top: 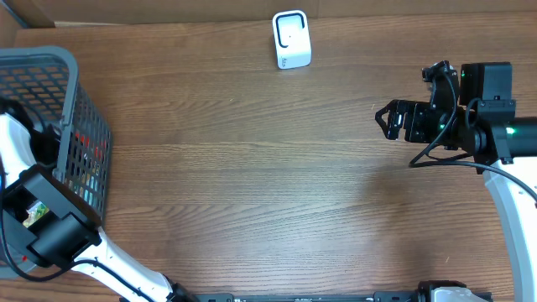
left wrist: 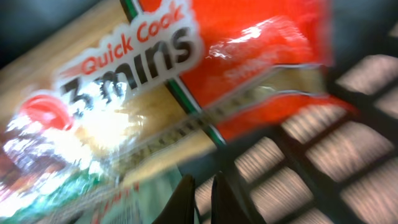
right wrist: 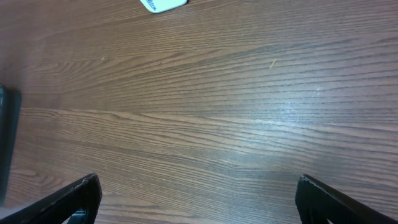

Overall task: Scan the item barcode
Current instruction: 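Grasp the red-and-yellow spaghetti pack in the basket with the left gripper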

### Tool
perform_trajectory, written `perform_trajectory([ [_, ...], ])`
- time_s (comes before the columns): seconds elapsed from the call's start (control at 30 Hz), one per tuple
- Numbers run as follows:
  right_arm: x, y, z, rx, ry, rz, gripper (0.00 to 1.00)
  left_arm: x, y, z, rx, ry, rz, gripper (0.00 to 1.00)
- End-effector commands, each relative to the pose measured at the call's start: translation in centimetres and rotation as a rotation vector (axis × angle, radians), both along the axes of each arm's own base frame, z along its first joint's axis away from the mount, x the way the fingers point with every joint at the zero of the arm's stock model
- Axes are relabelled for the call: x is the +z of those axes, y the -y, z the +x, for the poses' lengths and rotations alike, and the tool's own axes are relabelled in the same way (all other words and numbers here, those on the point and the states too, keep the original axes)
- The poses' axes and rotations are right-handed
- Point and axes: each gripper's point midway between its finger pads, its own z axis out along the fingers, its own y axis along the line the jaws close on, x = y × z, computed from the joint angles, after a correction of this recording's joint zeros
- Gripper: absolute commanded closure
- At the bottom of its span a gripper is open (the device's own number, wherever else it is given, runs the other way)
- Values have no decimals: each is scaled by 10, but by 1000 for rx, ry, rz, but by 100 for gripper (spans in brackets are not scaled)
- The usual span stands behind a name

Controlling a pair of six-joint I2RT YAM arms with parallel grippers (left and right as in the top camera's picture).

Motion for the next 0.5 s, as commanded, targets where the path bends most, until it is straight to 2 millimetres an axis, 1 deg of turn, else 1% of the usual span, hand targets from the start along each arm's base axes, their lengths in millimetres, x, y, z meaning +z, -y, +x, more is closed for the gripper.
perform_trajectory([
  [0.0, 11, -2, 4, 8, 33, 5, 0, 47, -8, 26, -10, 102, 49, 96],
  [0.03, 11, -2, 4, 8, 33, 5, 0, 56, -11, 26, -10, 106, 63, 93],
  [0.07, 11, -2, 4, 8, 33, 5, 0, 62, -13, 27, -10, 108, 76, 74],
  [0.1, 11, -2, 4, 8, 33, 5, 0, 66, -15, 26, -10, 106, 88, 52],
  [0.13, 11, -2, 4, 8, 33, 5, 0, 67, -18, 25, -8, 98, 104, 36],
  [0.17, 11, -2, 4, 8, 33, 5, 0, 66, -21, 23, -8, 87, 121, 27],
  [0.2, 11, -2, 4, 8, 33, 5, 0, 63, -25, 20, -8, 68, 142, 21],
  [0.27, 11, -2, 4, 8, 33, 5, 0, 56, -31, 17, -17, 45, 173, 12],
  [0.3, 11, -2, 4, 8, 33, 5, 0, 47, -32, 16, -54, 38, 180, 5],
  [0.37, 11, -2, 4, 8, 33, 5, 0, 35, -35, 15, -70, 25, 193, 2],
  [0.47, 11, -2, 4, 8, 33, 5, 0, 12, -37, 6, -100, -16, 208, 1],
])
